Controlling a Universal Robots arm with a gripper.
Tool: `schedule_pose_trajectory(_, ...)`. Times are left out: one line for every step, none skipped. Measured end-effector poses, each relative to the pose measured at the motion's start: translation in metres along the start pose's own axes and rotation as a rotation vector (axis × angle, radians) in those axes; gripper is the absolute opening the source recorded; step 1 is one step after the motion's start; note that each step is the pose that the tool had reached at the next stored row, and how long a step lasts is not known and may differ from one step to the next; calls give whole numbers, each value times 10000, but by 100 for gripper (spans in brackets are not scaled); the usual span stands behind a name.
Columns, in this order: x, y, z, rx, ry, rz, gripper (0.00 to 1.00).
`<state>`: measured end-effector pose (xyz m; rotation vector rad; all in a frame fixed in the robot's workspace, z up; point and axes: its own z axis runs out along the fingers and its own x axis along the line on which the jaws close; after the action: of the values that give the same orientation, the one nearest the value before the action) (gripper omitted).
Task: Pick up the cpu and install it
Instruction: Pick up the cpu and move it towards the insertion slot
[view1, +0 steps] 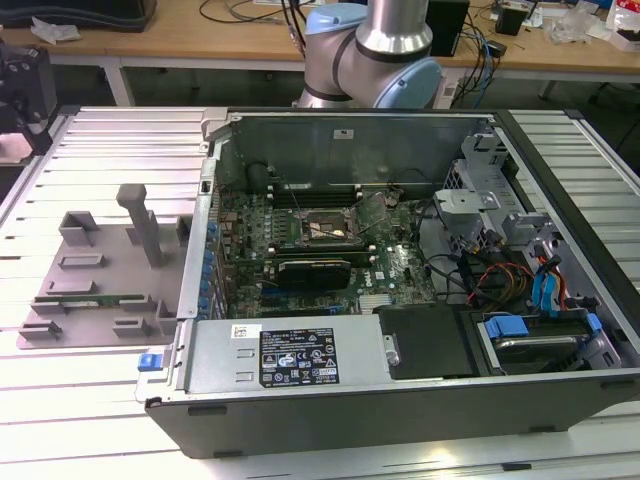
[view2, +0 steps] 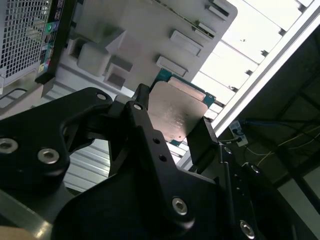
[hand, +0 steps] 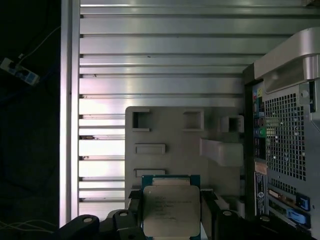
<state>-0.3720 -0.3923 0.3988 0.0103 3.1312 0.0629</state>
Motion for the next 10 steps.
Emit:
schedule_pose_trajectory(-13, 0, 0, 0, 0, 0, 55)
schedule_pose_trajectory(-28, 0, 0, 0, 0, 0, 55)
schedule_pose_trajectory(-48, 0, 1, 0, -1, 0, 55)
schedule_pose_trajectory(-74, 0, 1, 1, 0, 0, 55)
schedule_pose_trajectory(-117, 0, 1, 0, 1, 0, 55)
schedule_pose_trajectory(-142, 1, 1, 1, 1, 0, 55)
schedule_pose_trajectory(-162, 1, 1, 1, 1, -1, 55)
schedule_pose_trajectory(-196, 1, 2, 0, 1, 0, 55)
schedule_pose_trajectory(-221, 1, 2, 1, 0, 0, 55)
schedule_pose_trajectory(-243, 1, 2, 0, 1, 0, 55)
